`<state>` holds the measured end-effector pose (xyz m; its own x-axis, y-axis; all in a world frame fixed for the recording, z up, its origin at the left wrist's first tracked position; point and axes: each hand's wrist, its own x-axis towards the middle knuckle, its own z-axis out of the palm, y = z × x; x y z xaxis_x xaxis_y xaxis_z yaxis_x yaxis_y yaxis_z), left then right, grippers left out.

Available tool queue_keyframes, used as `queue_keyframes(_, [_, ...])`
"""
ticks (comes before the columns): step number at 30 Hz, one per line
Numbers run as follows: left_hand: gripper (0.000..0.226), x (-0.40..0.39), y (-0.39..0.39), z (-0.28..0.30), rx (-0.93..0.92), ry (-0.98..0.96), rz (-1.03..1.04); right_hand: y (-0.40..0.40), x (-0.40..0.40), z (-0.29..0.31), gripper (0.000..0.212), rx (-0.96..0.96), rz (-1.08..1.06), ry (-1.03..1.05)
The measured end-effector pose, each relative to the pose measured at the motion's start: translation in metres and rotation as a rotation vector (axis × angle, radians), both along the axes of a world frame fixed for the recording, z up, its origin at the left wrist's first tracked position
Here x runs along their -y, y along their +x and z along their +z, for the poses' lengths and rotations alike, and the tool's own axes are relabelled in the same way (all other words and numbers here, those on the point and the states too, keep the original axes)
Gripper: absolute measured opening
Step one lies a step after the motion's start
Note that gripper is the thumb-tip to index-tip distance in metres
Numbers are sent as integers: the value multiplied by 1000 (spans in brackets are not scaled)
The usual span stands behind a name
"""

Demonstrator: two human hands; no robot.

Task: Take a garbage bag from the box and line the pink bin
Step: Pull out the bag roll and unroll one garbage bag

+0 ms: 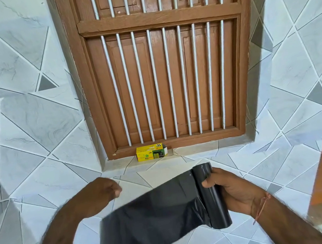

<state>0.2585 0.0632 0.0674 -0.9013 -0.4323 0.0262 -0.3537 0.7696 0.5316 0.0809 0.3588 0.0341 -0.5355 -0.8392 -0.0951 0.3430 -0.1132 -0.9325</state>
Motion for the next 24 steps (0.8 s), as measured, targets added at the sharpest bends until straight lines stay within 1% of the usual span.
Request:
queue_keyframes(2, [12,-24,-14,-1,-234,106,-47,4,3,4,38,-30,34,-10])
queue_keyframes(3, [18,-41,-23,-3,-292,187,-105,8,5,7,36,-42,52,-17])
queue_keyframes(5, [34,-76,-40,-9,-269,390,-255,12,9,9,37,-59,93,-22])
queue_keyframes(6, [36,-93,-48,-14,-231,486,-323,13,11,9,41,-66,113,-17])
queue_keyframes(8, [22,-112,-57,-25,-218,596,-389,14,11,10,47,-73,137,5])
queue_keyframes(10, [12,-117,-63,-32,-284,661,-332,12,8,9,46,-89,109,21])
queue_keyframes(12, [13,-117,-66,-34,-350,653,-283,10,5,6,42,-125,57,26])
queue_keyframes(16, [20,-121,-73,-32,-364,407,-227,13,10,-1,41,-201,-103,65])
queue_keyframes(18, [21,-124,-76,-34,-402,340,-178,16,14,-4,39,-199,-159,54])
queue_keyframes(24, [20,-123,-78,-40,-528,315,-53,22,28,-2,23,-181,-224,-18])
